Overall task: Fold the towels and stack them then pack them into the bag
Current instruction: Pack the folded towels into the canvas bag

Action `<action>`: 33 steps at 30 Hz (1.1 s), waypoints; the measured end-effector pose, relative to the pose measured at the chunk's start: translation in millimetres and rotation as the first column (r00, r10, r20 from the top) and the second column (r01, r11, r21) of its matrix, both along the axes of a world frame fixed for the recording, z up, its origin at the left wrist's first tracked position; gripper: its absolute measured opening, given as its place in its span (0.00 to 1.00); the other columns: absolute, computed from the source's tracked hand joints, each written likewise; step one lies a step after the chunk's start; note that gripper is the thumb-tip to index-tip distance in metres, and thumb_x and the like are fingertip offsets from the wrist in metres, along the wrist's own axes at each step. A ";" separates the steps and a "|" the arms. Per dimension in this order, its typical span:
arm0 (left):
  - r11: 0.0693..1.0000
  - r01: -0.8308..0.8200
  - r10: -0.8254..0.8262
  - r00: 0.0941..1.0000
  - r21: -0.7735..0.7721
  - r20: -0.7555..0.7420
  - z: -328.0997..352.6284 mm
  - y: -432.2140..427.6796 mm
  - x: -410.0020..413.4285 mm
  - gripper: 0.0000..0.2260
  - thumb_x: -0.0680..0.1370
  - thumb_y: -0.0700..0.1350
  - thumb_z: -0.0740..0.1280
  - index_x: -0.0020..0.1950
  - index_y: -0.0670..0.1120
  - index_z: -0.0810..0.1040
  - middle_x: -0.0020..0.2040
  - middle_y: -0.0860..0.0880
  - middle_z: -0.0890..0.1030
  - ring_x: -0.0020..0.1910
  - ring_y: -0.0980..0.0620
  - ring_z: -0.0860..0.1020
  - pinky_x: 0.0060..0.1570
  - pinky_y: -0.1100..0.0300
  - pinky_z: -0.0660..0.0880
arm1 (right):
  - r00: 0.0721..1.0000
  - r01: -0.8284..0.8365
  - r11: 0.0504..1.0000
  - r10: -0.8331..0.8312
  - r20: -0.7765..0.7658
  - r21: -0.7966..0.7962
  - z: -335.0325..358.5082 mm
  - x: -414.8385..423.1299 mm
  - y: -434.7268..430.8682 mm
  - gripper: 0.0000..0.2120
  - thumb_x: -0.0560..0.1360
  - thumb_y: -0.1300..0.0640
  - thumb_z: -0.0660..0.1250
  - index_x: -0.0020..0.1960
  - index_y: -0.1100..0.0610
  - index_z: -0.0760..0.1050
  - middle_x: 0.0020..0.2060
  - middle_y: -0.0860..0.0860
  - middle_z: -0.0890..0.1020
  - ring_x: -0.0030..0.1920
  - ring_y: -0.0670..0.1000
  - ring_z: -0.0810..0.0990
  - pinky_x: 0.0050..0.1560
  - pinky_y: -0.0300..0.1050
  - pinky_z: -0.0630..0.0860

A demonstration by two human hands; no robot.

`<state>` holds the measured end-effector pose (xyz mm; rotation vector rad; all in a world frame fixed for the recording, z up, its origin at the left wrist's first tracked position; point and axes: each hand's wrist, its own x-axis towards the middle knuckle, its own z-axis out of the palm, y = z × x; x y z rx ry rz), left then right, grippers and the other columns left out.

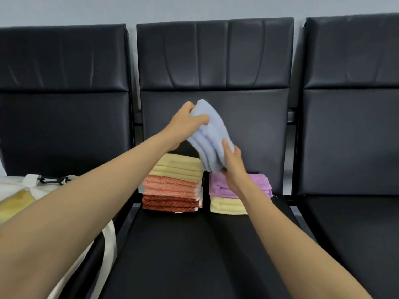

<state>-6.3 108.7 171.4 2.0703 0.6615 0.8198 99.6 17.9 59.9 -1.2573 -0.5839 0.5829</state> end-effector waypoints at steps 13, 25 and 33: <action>0.770 0.028 0.012 0.998 -0.638 0.059 -91.6 -40.1 62.2 0.16 0.74 0.43 0.69 0.57 0.33 0.76 0.45 0.40 0.80 0.39 0.45 0.80 0.39 0.57 0.76 | 0.981 0.159 0.969 -0.177 -0.081 -0.187 -10.7 101.0 -96.4 0.37 0.75 0.49 0.70 0.75 0.60 0.55 0.64 0.55 0.73 0.52 0.51 0.79 0.45 0.42 0.76; 0.701 -0.281 0.079 0.944 -0.655 -0.320 -153.1 -54.3 75.9 0.38 0.64 0.54 0.65 0.72 0.43 0.62 0.63 0.43 0.73 0.60 0.44 0.73 0.56 0.52 0.73 | 0.982 0.040 0.785 -0.145 -0.121 -0.619 -68.7 99.9 -82.0 0.36 0.72 0.37 0.65 0.73 0.55 0.62 0.64 0.54 0.74 0.56 0.55 0.76 0.47 0.47 0.76; 0.533 -0.313 0.077 0.943 -0.786 -0.323 -154.6 -70.1 48.0 0.28 0.70 0.55 0.69 0.66 0.45 0.67 0.66 0.46 0.71 0.65 0.45 0.71 0.64 0.50 0.71 | 0.986 -0.027 0.746 -0.090 -0.141 -0.665 -67.9 81.8 -109.2 0.23 0.76 0.43 0.63 0.64 0.56 0.72 0.56 0.54 0.79 0.50 0.52 0.78 0.40 0.43 0.74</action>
